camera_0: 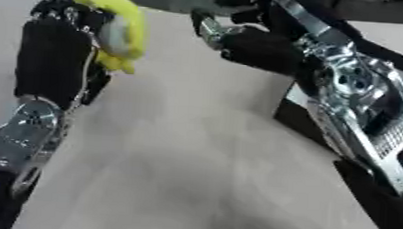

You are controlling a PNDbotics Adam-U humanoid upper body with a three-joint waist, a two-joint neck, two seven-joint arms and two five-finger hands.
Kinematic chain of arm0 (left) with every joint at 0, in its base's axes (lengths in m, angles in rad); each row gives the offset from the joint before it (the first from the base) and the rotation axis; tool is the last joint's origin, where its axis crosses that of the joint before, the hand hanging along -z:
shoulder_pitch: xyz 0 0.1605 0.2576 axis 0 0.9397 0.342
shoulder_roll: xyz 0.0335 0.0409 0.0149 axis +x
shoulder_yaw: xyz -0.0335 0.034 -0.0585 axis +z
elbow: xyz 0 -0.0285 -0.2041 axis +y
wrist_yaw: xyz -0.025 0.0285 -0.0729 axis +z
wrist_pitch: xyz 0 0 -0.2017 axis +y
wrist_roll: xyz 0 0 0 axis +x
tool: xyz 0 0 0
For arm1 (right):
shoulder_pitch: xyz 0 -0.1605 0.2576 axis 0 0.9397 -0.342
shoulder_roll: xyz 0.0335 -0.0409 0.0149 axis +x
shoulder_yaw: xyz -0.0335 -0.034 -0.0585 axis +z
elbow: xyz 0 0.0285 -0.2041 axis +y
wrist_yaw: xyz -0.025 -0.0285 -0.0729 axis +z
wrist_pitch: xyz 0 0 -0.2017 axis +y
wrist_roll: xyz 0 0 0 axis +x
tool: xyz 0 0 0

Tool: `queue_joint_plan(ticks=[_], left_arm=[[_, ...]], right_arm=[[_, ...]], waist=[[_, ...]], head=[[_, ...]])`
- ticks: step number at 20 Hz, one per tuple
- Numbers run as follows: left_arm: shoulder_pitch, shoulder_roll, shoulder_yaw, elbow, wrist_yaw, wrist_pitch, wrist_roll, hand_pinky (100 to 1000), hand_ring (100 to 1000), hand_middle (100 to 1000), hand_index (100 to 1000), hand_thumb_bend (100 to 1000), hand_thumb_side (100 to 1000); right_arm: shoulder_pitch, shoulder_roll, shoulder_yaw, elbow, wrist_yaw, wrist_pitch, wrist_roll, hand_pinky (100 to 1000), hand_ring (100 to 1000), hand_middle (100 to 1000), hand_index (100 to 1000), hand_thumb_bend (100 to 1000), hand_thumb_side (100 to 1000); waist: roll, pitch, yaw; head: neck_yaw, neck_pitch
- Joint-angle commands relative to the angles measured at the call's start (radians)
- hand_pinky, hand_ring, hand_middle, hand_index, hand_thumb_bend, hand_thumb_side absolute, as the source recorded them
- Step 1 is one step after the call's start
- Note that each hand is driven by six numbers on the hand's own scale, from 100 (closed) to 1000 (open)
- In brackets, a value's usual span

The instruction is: Pick up the objects with one hand, pass them to the other hand, and then place them into the box on the other side of the table.

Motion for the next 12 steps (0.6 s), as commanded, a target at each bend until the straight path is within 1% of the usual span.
queue_joint_plan(ticks=[1, 9, 12], left_arm=[[-0.023, -0.011, 0.005, 0.012, -0.015, 0.003, 0.028, 547, 449, 188, 430, 153, 100], [-0.041, -0.05, 0.002, 0.043, -0.046, 0.0, 0.073, 544, 448, 168, 429, 134, 100], [-0.048, -0.068, 0.001, 0.042, -0.053, 0.0, 0.089, 540, 445, 134, 428, 102, 100]], right_arm=[[-0.01, -0.007, -0.001, -0.021, -0.015, 0.0, -0.015, 783, 913, 871, 781, 322, 352], [-0.023, 0.024, 0.015, -0.021, -0.017, -0.001, -0.007, 784, 917, 874, 789, 322, 351], [-0.026, 0.04, 0.02, -0.02, -0.022, 0.003, -0.012, 783, 921, 877, 794, 324, 349]], waist=[[-0.012, -0.035, 0.002], [-0.016, -0.029, 0.009], [-0.019, -0.025, 0.015]], head=[[-0.001, -0.014], [-0.009, -0.023], [-0.016, -0.019]])
